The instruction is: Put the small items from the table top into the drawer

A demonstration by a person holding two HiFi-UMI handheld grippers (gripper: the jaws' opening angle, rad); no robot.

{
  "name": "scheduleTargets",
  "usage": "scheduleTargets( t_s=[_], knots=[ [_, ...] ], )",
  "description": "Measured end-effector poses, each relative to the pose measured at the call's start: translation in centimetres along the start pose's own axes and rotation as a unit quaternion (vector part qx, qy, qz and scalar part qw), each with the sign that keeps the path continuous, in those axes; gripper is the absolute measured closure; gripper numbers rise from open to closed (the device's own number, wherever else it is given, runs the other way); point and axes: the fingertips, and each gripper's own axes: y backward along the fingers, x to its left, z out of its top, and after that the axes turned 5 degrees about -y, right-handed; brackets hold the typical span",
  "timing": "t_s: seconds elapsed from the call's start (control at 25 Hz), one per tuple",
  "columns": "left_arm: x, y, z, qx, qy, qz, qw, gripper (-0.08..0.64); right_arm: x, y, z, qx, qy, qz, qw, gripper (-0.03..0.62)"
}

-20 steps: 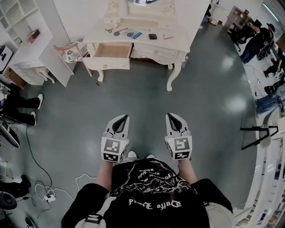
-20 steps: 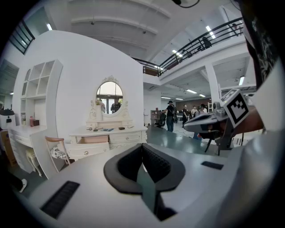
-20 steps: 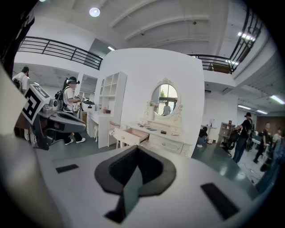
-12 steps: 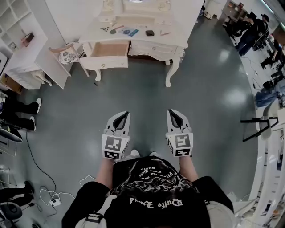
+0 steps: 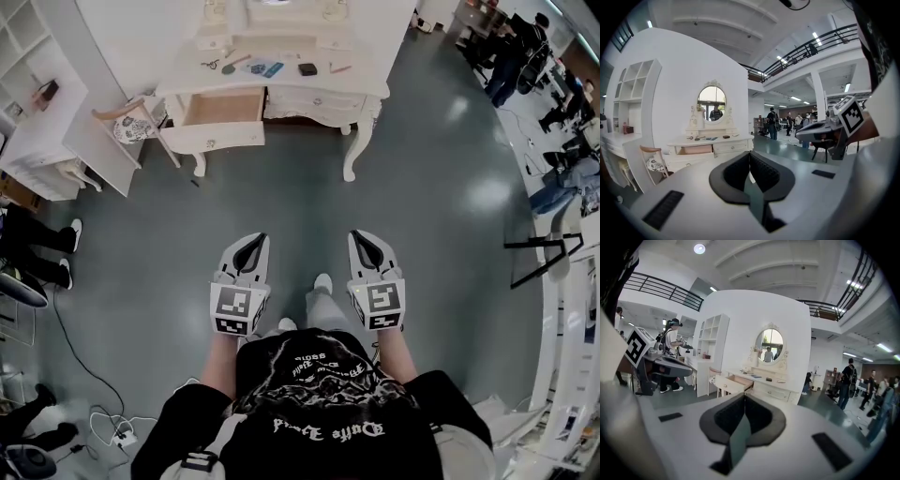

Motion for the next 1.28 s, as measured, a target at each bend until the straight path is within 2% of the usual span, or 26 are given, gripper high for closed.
scheduleTargets(
  t_s=[0.28,0.72,0.92,1.28],
  knots=[
    [1.5,-2.7,-0.7,0.015,0.006,0.02,0.9997,0.545,-1.2,-3.4,-0.7,0.015,0.004,0.02,1.0,0.58],
    [4.2,-9.3,0.6,0.03,0.014,0.051,0.9981,0.545,-5.2,-10.6,0.0,0.031,0.009,0.058,0.998,0.58],
    [5.0,-12.4,1.3,0.048,-0.024,0.062,0.9966,0.545,-6.7,-13.9,0.1,0.041,0.017,0.081,0.996,0.58],
    [5.6,-18.3,2.1,0.073,-0.024,0.079,0.9939,0.545,-10.7,-19.2,1.3,0.043,0.029,0.119,0.992,0.58]
  ],
)
